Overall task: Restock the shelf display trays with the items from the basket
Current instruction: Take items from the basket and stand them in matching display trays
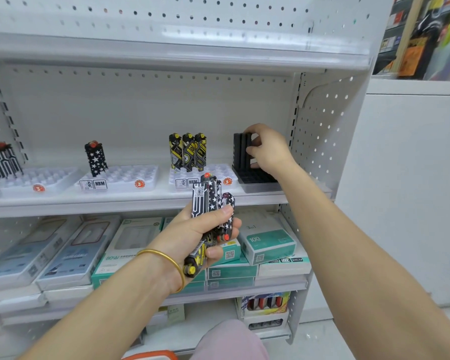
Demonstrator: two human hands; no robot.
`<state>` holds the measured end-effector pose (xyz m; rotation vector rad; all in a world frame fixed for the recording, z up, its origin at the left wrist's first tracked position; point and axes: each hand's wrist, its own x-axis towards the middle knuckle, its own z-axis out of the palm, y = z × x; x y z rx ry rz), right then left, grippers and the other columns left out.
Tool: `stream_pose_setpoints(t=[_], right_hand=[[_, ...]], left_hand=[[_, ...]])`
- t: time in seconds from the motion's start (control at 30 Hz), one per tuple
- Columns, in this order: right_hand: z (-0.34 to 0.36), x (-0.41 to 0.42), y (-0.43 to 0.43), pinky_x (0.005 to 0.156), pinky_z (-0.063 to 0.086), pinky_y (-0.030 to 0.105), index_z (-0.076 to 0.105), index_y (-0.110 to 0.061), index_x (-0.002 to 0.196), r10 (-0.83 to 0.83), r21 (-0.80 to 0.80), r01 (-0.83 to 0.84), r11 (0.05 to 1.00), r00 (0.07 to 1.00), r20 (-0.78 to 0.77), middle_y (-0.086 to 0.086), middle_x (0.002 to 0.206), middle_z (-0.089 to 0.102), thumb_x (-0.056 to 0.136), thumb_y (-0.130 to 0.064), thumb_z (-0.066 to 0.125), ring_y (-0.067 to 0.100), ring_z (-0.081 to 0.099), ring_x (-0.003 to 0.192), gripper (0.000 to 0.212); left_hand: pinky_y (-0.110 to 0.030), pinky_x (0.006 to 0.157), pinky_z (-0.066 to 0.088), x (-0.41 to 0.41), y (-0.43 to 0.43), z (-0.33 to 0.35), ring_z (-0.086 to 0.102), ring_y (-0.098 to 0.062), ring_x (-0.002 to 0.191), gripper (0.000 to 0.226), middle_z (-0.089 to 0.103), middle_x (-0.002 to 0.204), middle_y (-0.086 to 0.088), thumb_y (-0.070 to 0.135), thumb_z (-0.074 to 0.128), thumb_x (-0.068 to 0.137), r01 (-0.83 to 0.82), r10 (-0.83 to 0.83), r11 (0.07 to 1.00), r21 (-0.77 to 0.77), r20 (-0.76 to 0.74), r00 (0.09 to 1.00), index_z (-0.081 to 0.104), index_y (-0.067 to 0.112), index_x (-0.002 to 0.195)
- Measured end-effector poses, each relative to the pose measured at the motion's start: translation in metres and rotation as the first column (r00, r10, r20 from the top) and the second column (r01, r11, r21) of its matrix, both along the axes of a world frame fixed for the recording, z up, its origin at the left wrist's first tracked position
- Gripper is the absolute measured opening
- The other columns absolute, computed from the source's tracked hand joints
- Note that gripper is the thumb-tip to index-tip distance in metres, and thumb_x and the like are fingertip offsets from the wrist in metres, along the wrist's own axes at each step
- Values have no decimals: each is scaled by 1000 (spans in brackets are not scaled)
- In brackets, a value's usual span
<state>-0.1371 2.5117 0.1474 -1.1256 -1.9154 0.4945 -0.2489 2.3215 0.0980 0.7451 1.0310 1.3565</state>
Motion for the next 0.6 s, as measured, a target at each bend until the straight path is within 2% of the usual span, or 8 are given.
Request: stream_pose_setpoints(t=[0.3, 0.4, 0.53, 0.6], right_hand=[[-2, -2, -1, 85, 52, 48, 50, -7, 123, -71, 55, 69, 996, 997, 37, 8, 94, 48, 90, 6, 45, 30, 53, 91, 36], [-1, -1, -1, 85, 52, 48, 50, -8, 124, -76, 51, 74, 996, 996, 45, 9, 95, 49, 90, 6, 45, 33, 55, 97, 37], [0, 2, -5, 91, 51, 46, 44, -12, 135, -59, 8, 59, 998, 996, 61, 16, 108, 53, 90, 5, 47, 33, 55, 104, 49], [2, 6, -13, 91, 51, 43, 38, -15, 141, -88, 27, 86, 996, 994, 59, 16, 114, 53, 90, 6, 45, 30, 55, 102, 55]], left_hand=[[-14, 32, 31, -1, -3, 0, 62, -15, 55, 36, 69, 74, -15, 15, 70, 59, -1, 1, 1000, 12, -4, 1000, 57, 12, 93], [-14, 31, 32, -2, -4, 0, 63, -15, 56, 39, 70, 75, -15, 16, 71, 59, -4, 4, 1000, 12, -8, 1000, 57, 11, 95], [-14, 32, 32, -3, -5, -1, 63, -15, 56, 37, 70, 75, -15, 15, 70, 61, -10, 10, 1000, 18, -2, 1000, 58, 11, 95], [-14, 33, 32, -5, -6, -2, 64, -15, 57, 37, 70, 77, -15, 15, 70, 61, -12, 11, 1000, 24, 6, 1000, 58, 11, 96]])
